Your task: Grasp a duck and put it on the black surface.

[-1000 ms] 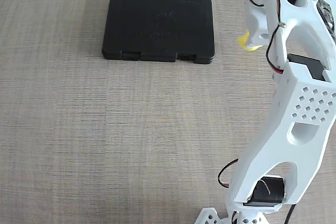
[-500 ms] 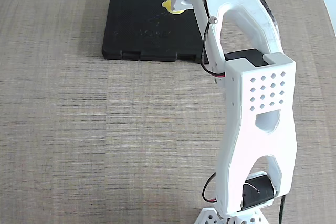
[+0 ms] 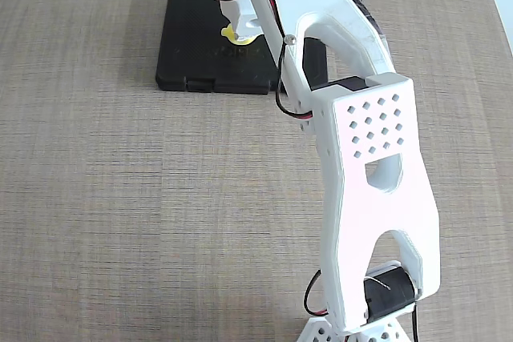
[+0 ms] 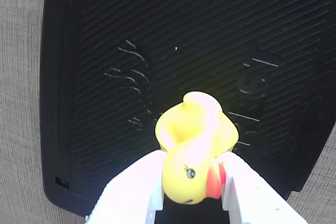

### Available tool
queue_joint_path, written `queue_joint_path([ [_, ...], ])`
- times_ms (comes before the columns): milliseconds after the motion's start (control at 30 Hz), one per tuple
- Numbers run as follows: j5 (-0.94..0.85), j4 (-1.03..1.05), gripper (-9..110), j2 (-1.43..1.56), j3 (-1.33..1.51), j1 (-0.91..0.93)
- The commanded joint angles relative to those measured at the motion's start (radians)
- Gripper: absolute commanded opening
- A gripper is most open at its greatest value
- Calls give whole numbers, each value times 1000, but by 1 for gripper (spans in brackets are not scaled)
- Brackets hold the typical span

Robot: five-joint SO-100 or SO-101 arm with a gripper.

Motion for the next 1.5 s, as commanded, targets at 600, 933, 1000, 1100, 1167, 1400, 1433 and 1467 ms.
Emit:
queue_joint_path([
  [600, -5, -41, 27, 397, -26, 84],
  [933, -9, 17, 24, 1157, 485, 199],
  [1000, -9, 14, 18, 1331, 675, 221],
  [1100, -11, -21, 7, 1560, 968, 255],
  [1167, -11, -86, 1, 1700, 1170, 281],
  [1400, -8, -316, 0, 2048, 1847, 345],
  [1433, -8, -341, 0, 2089, 1924, 350],
  [1467, -8, -362, 0, 2134, 1991, 351],
])
